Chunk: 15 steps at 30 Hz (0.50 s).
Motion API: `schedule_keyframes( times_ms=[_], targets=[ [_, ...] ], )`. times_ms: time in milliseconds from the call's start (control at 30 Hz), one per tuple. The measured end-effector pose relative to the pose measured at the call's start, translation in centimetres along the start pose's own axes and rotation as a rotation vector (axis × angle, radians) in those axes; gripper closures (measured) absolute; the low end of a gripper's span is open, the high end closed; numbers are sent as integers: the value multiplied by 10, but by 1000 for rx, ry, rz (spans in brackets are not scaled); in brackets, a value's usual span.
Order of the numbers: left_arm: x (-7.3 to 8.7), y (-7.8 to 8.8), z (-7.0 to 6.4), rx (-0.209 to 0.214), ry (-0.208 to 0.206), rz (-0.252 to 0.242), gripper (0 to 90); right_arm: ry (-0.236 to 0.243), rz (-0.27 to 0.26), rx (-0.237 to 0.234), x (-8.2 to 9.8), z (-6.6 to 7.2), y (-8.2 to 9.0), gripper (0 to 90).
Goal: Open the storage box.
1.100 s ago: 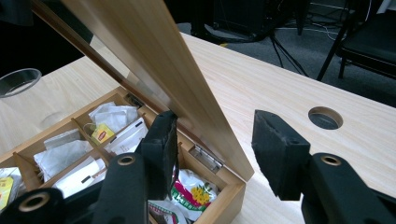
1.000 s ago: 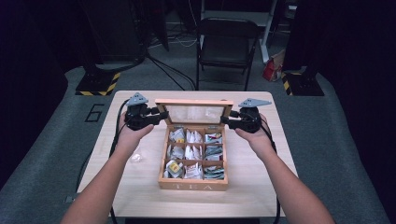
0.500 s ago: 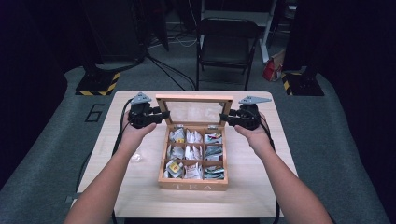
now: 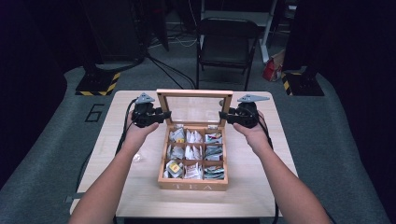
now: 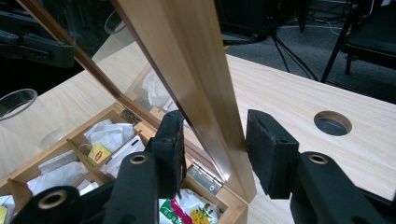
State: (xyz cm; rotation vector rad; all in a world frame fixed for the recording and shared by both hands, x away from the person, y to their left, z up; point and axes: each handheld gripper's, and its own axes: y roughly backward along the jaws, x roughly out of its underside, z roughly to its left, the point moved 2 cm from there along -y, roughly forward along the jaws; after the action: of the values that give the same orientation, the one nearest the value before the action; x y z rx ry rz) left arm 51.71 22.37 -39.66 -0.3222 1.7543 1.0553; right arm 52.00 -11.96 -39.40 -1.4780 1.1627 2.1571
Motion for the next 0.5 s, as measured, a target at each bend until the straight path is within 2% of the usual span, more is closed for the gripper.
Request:
schedule_keyframes(
  times_ms=[367,500],
  targets=[
    [1,-4,4,-6,10,-2,621,-12,11,15,2,-4,-8,571],
    [1,-6,4,-21,18,-9,626,-20,10,23,2,-4,-10,574]
  ],
)
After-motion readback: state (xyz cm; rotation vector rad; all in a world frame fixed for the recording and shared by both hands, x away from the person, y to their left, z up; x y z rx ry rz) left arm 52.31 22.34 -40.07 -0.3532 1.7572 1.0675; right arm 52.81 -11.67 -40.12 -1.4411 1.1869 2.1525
